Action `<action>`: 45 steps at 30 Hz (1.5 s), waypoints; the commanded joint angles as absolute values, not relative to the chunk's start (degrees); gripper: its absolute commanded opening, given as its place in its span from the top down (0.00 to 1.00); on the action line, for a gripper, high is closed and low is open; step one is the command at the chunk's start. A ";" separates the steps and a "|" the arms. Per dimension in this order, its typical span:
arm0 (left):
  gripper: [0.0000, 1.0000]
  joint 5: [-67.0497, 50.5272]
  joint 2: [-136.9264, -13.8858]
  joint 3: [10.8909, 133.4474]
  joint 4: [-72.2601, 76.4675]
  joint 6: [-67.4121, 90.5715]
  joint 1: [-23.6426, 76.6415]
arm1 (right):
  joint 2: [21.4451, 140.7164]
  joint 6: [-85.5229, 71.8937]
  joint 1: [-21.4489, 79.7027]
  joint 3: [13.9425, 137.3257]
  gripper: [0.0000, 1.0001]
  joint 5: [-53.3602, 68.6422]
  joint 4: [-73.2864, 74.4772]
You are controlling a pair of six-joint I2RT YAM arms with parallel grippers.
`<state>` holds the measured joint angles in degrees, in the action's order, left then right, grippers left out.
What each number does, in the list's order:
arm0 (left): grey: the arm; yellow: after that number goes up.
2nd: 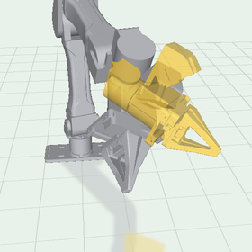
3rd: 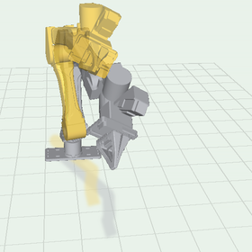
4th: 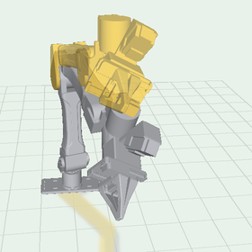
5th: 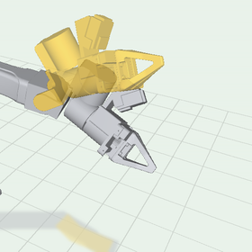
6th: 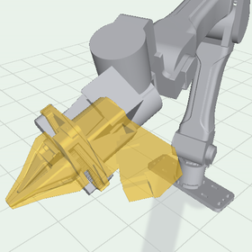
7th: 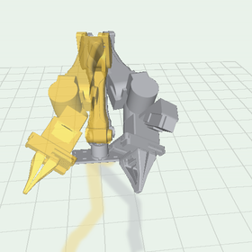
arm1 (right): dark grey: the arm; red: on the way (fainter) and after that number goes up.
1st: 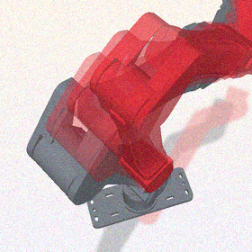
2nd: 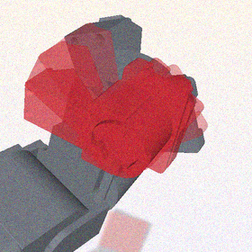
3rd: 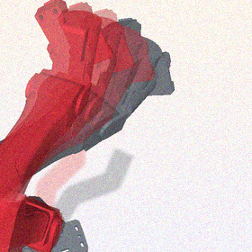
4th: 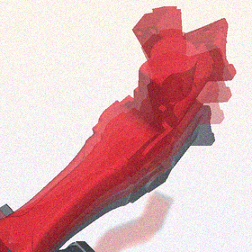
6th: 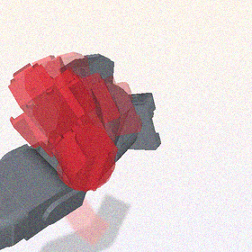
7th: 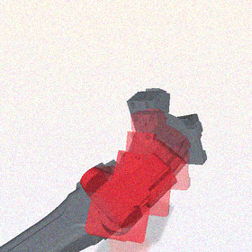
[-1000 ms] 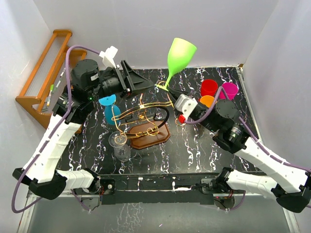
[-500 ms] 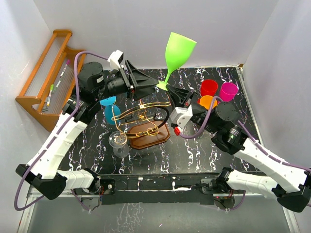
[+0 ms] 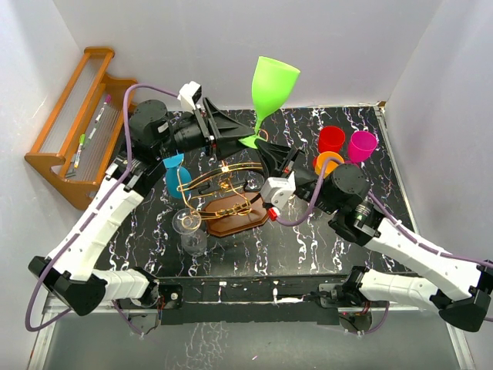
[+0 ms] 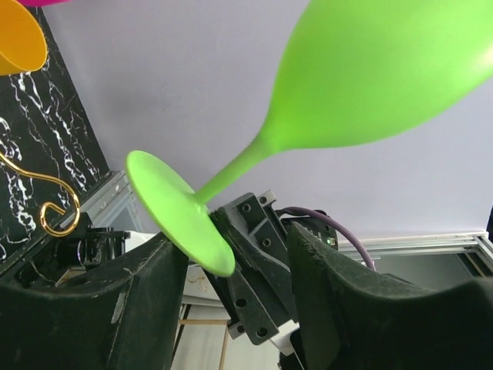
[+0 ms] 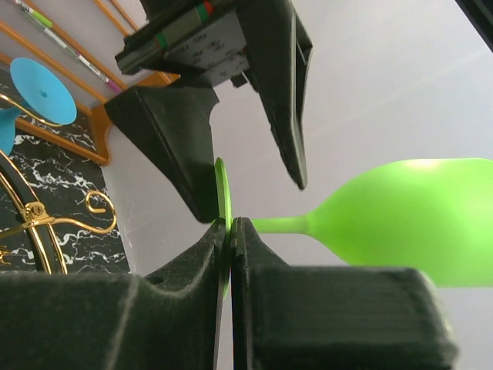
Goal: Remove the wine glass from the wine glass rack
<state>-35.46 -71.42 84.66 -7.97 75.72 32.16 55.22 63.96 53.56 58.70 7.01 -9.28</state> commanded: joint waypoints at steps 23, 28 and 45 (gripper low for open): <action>1.00 -20.70 -67.46 89.42 -18.37 62.11 32.43 | 43.21 58.34 55.68 54.26 0.56 -2.67 -7.66; 1.00 -19.35 -66.33 91.63 -19.76 56.42 32.39 | 40.80 45.29 55.77 57.54 0.61 -9.44 -3.07; 1.00 -3.01 -53.25 94.64 -43.07 30.31 32.40 | 61.73 -18.10 55.71 101.25 0.46 -6.40 44.99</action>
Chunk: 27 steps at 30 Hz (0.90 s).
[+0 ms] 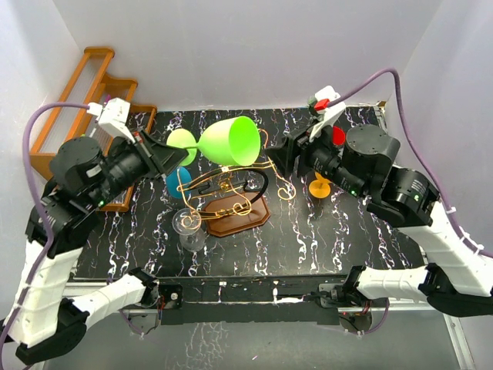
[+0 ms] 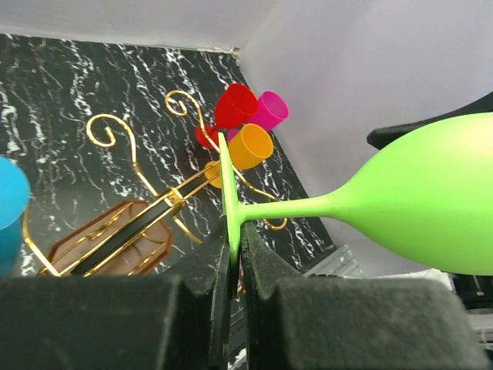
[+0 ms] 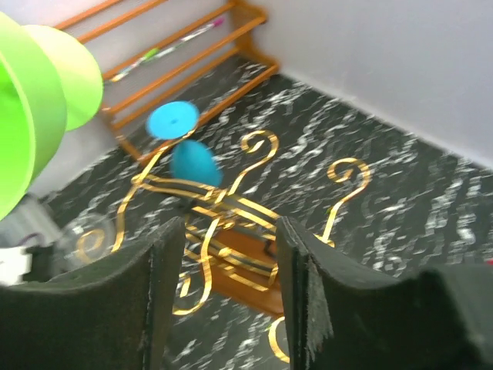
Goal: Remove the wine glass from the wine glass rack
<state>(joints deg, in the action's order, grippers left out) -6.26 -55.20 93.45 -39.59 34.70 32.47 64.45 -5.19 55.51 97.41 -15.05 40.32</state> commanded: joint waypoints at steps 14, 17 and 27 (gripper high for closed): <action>1.00 -5.34 -50.96 92.89 -42.63 28.53 32.43 | 59.65 -23.68 55.69 99.67 0.47 5.50 36.09; 1.00 -6.38 -51.11 92.59 -41.95 28.74 32.38 | 61.30 -23.82 55.71 100.11 0.47 6.76 34.94; 1.00 -9.79 -51.50 91.59 -41.11 28.20 32.40 | 67.28 -23.20 55.73 103.53 0.48 6.32 31.62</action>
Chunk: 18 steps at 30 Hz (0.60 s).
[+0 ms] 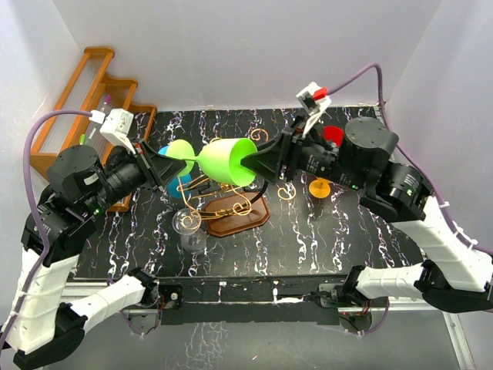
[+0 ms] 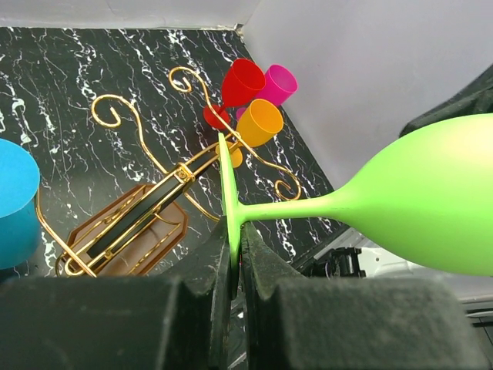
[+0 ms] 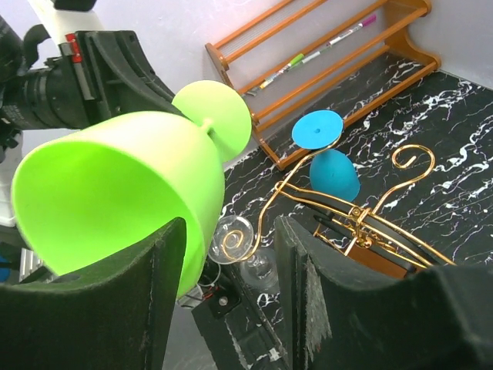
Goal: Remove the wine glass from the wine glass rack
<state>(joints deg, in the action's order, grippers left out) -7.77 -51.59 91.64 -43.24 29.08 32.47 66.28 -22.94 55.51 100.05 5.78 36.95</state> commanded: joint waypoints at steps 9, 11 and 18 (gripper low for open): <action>0.63 -6.23 -52.21 92.20 -42.84 27.84 32.35 | 70.04 -26.70 55.69 105.26 0.92 -1.36 34.19; 0.53 -3.78 -52.03 92.05 -43.75 27.85 32.37 | 67.12 -27.31 55.66 102.43 0.92 -5.49 32.99; 0.49 1.94 -50.68 90.78 -43.67 28.10 32.42 | 57.55 -26.02 55.66 98.69 0.92 -31.78 37.61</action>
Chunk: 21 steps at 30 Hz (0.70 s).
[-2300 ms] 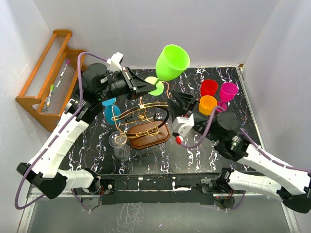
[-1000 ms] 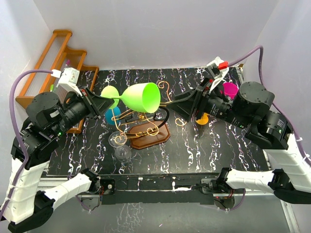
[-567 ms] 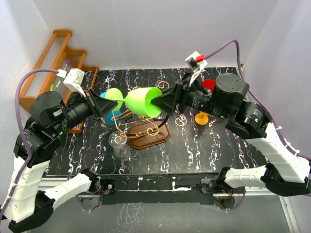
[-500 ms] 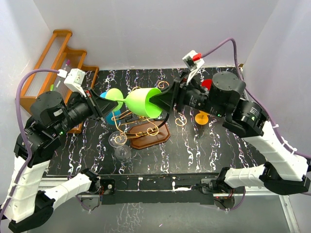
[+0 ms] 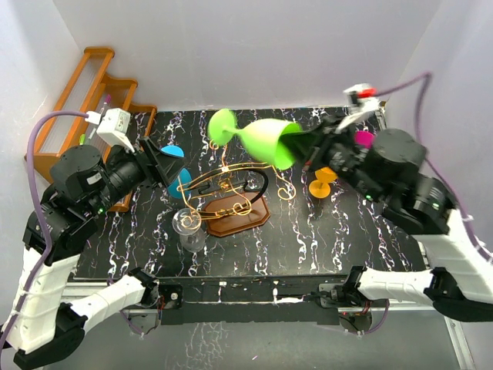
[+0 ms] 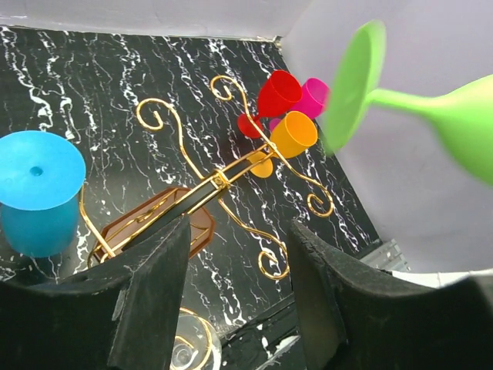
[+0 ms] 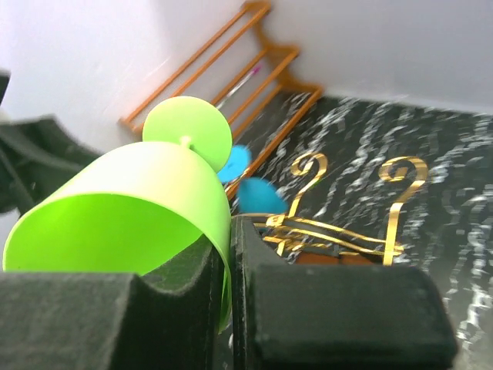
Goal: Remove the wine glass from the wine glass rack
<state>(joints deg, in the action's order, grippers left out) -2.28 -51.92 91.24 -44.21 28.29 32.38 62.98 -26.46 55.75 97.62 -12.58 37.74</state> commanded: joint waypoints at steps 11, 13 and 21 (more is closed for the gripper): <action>0.52 -0.39 -52.61 90.52 -38.72 29.09 32.36 | 71.97 -2.30 55.70 116.68 0.92 -68.11 41.76; 0.52 -1.08 -54.87 92.75 -39.18 28.73 32.40 | 74.04 -0.73 55.64 120.58 0.92 -68.55 41.72; 0.53 -3.71 -60.94 96.91 -37.97 26.58 32.43 | 83.63 16.75 55.40 126.29 0.92 -65.77 31.05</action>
<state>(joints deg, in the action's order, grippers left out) -1.67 -60.14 95.04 -39.55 28.08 32.38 79.68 4.99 55.72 120.40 -64.55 39.18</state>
